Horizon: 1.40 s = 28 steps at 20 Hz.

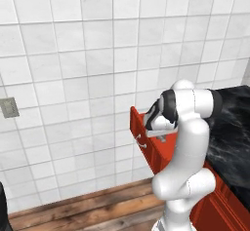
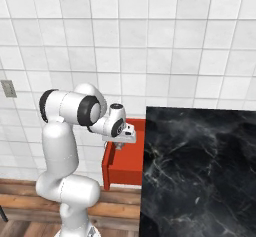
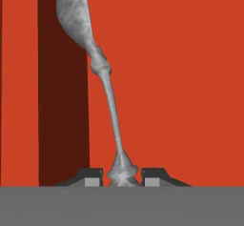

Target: Organize the utensils by type. Pick up the wooden spoons from the counter and place them in the open cabinet. Then pick up the metallic utensils from the counter and place them in the open drawer.

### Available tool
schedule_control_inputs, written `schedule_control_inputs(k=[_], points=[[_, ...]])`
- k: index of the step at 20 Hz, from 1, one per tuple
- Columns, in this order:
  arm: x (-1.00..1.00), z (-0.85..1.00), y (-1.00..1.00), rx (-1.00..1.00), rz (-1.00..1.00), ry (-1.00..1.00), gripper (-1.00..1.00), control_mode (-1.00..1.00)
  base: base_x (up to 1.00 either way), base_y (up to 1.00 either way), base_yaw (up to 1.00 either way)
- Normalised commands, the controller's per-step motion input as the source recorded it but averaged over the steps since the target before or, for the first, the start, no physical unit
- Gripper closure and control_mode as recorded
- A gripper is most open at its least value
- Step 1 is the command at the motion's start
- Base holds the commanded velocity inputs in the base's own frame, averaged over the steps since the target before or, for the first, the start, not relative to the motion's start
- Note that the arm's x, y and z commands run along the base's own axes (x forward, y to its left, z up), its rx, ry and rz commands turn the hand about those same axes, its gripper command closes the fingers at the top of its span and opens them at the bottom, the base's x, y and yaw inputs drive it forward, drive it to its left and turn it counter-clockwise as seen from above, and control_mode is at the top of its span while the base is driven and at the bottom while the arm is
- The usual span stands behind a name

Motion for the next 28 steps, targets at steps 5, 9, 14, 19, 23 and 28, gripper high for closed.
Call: schedule_control_inputs(k=[5, 9, 14, 19, 23, 28], points=[[0.04, -0.12, 0.02, 0.0, 0.0, 0.0, 1.0, -1.0, 0.0, 0.0, 0.0], [0.0, -0.02, 0.08, 0.03, 0.0, 0.0, 1.0, -1.0, 0.0, 0.0, 0.0], [0.0, 0.0, 0.19, 0.01, 0.0, 0.0, 1.0, -1.0, 0.0, 0.0, 0.0], [0.0, -0.04, 0.26, 0.0, 0.0, 0.0, 1.0, -1.0, 0.0, 0.0, 0.0], [0.0, -0.12, 0.26, 0.0, 0.0, 0.0, 1.0, -1.0, 0.0, 0.0, 0.0], [0.0, -0.18, 0.33, 0.0, 0.0, 0.0, 1.0, -1.0, 0.0, 0.0, 0.0]])
